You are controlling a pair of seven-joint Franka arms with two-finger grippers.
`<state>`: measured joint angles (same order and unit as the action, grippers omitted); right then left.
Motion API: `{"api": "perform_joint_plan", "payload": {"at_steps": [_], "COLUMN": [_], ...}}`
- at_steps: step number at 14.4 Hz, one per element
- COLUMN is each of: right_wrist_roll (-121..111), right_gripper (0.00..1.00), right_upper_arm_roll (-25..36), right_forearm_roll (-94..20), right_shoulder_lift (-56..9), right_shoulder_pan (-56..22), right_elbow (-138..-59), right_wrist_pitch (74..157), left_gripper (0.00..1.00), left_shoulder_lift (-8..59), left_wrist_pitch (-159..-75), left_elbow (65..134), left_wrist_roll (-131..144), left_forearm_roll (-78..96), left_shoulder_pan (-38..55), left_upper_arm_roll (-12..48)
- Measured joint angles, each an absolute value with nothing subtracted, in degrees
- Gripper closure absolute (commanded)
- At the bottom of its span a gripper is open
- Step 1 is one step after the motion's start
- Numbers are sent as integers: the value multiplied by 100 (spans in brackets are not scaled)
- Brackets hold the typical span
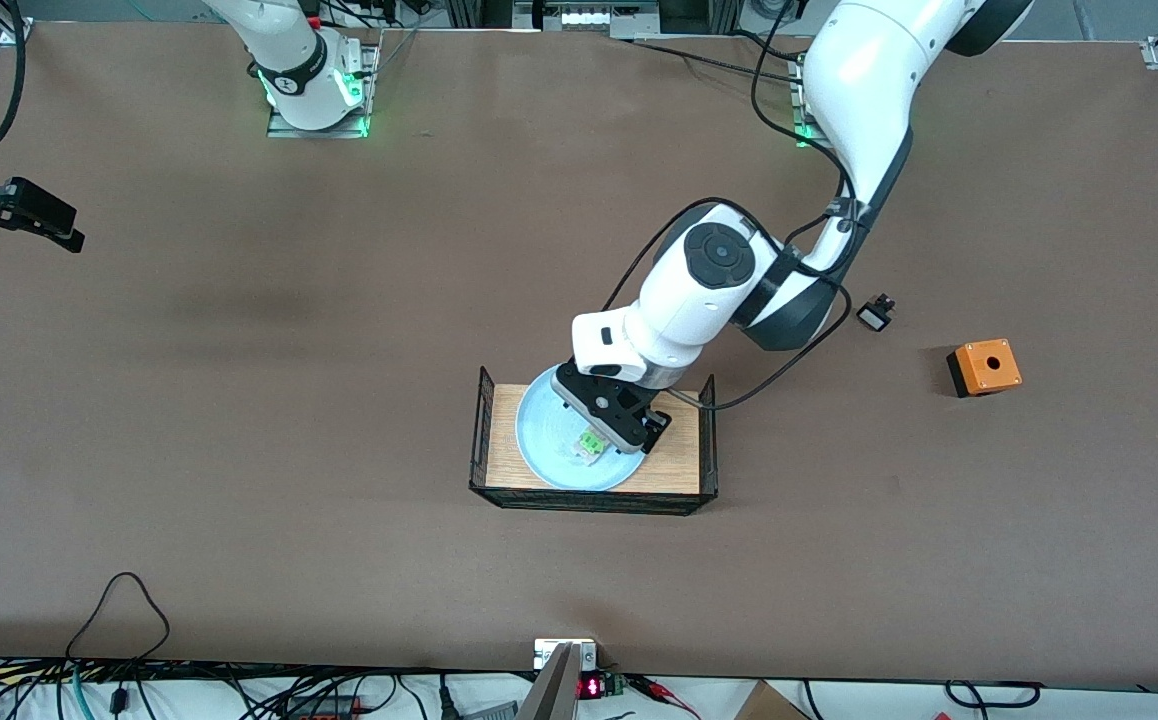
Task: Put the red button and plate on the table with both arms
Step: 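Lower the left gripper and grasp the red-capped green button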
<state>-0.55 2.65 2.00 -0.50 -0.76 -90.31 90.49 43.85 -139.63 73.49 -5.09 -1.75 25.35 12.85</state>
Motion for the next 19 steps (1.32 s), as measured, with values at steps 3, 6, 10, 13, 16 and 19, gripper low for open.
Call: {"api": "perform_joint_plan", "payload": {"at_steps": [3,6,10,13,16,19], "right_wrist_roll": [-55,-55,-55,-55,-55,-55], "right_gripper": [0,0,0,0,0,0], "right_upper_arm_roll": [253,252,252,252,252,252], "right_forearm_roll": [200,200,200,200,200,200], "right_shoulder_lift": [-50,-50,-50,-50,-50,-50], "right_shoulder_pan": [-76,-76,-76,-76,-76,-76], "right_elbow": [-9031,-9030,-9027,-9027,-9025,-9024], "right_wrist_pitch": [9049,9049,9076,9076,9076,9075], "left_gripper": [13,46,74,77,77,77], "left_shoulder_lift": [4446,4509,4549,4550,4455,4001], "left_wrist_pitch": [-13993,-14158,-14254,-14273,-14139,-13119], "left_elbow": [7349,7349,7344,7305,7149,7002], "left_wrist_roll": [-509,-513,-514,-514,-512,-489], "left_forearm_roll": [-218,-330,-441,-441,-441,-392], "left_shoulder_pan": [2586,2590,2591,2592,2566,2478], "left_upper_arm_roll": [1256,1215,1202,1202,1200,1190]}}
